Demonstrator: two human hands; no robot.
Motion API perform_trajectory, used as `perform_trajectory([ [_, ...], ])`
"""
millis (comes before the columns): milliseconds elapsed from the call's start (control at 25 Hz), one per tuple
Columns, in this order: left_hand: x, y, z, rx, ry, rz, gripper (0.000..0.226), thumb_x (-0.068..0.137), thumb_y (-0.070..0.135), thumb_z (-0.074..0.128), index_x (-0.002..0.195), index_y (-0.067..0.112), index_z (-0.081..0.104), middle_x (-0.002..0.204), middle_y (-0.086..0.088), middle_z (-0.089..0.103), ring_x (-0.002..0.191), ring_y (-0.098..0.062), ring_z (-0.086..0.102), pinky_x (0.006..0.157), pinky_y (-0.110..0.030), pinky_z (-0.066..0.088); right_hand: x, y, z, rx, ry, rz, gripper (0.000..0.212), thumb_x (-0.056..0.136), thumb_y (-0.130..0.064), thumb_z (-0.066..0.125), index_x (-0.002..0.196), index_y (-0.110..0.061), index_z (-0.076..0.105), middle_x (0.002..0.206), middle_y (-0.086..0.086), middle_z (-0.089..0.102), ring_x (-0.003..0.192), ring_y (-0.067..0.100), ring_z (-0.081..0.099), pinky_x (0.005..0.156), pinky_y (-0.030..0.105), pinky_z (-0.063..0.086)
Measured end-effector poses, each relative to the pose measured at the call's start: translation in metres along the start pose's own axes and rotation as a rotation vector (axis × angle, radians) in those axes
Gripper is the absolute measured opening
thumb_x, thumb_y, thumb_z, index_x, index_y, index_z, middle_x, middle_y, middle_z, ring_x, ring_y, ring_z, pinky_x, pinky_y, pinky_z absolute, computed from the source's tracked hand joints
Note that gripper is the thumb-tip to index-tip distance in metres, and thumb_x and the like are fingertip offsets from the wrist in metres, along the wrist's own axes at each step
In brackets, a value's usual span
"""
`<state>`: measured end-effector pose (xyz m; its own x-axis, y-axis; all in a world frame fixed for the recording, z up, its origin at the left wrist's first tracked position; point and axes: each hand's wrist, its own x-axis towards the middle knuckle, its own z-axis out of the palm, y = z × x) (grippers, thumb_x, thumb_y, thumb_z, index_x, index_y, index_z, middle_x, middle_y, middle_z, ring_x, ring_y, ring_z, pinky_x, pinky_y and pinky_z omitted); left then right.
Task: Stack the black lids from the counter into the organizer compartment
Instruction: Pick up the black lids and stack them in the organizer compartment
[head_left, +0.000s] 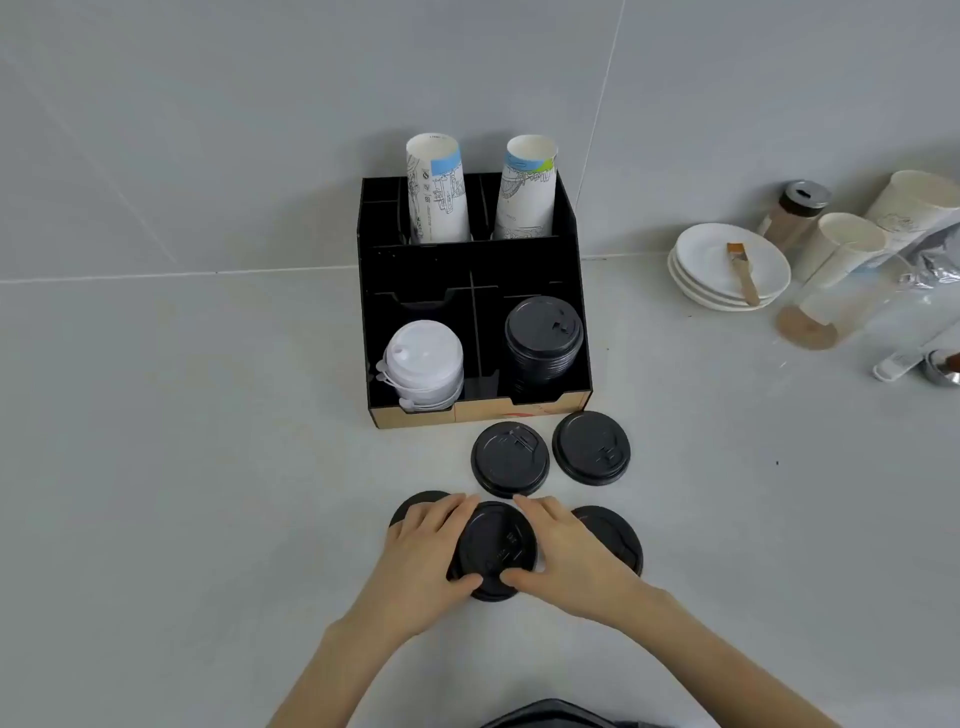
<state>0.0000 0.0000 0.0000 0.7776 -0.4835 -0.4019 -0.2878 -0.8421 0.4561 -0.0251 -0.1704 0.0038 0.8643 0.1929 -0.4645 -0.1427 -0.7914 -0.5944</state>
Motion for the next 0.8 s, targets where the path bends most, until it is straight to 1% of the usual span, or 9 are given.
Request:
perform_trajectory([
  [160, 0.004, -0.005, 0.004, -0.002, 0.026, -0.020, 0.069, 0.082, 0.036, 0.053, 0.138, 0.029, 0.012, 0.150, 0.008, 0.019, 0.136, -0.017, 0.017, 0.110, -0.035, 0.021, 0.003, 0.000, 0.006, -0.044, -0.002, -0.050, 0.072, 0.080, -0.027, 0.060, 0.137, -0.017, 0.017, 0.141, 0.007, 0.030, 0.127, 0.025, 0.032, 0.106, 0.034, 0.035],
  [320, 0.005, -0.010, 0.010, -0.005, 0.063, -0.016, 0.068, 0.081, 0.040, 0.054, 0.138, 0.028, 0.017, 0.150, 0.009, 0.019, 0.135, -0.016, 0.017, 0.110, -0.034, 0.020, 0.005, 0.003, 0.012, -0.070, 0.010, -0.075, 0.078, 0.079, -0.025, 0.061, 0.139, -0.016, 0.011, 0.145, 0.006, 0.022, 0.132, 0.025, 0.025, 0.108, 0.035, 0.033],
  [440, 0.005, -0.010, 0.012, -0.021, 0.101, -0.021, 0.069, 0.081, 0.042, 0.054, 0.138, 0.027, 0.017, 0.150, 0.009, 0.021, 0.135, -0.016, 0.018, 0.110, -0.033, 0.019, 0.006, 0.003, 0.017, -0.048, 0.029, -0.079, 0.082, 0.078, -0.025, 0.062, 0.139, -0.018, 0.008, 0.145, 0.006, 0.018, 0.132, 0.023, 0.022, 0.106, 0.035, 0.036],
  [560, 0.005, -0.010, 0.012, -0.041, 0.093, -0.012, 0.073, 0.080, 0.046, 0.054, 0.138, 0.028, 0.014, 0.149, 0.009, 0.022, 0.134, -0.016, 0.019, 0.109, -0.032, 0.020, 0.007, 0.006, 0.016, 0.022, 0.068, -0.080, 0.082, 0.078, -0.021, 0.064, 0.139, -0.020, 0.010, 0.141, 0.007, 0.020, 0.129, 0.021, 0.028, 0.103, 0.030, 0.039],
  [640, 0.004, -0.009, 0.010, -0.072, 0.104, -0.004, 0.075, 0.075, 0.050, 0.052, 0.137, 0.028, 0.015, 0.147, 0.009, 0.026, 0.132, -0.016, 0.021, 0.108, -0.031, 0.021, 0.006, 0.007, 0.010, 0.055, 0.088, -0.091, 0.081, 0.077, -0.019, 0.064, 0.139, -0.021, 0.012, 0.141, 0.004, 0.021, 0.126, 0.019, 0.033, 0.101, 0.025, 0.038],
  [800, 0.006, -0.004, 0.004, -0.121, 0.200, 0.017, 0.068, 0.079, 0.042, 0.058, 0.134, 0.028, 0.023, 0.141, 0.007, 0.034, 0.128, -0.016, 0.029, 0.105, -0.030, 0.025, 0.001, 0.010, -0.006, 0.153, 0.148, -0.117, 0.079, 0.076, -0.016, 0.066, 0.138, -0.020, 0.018, 0.142, -0.001, 0.028, 0.123, 0.014, 0.038, 0.096, 0.016, 0.032],
])
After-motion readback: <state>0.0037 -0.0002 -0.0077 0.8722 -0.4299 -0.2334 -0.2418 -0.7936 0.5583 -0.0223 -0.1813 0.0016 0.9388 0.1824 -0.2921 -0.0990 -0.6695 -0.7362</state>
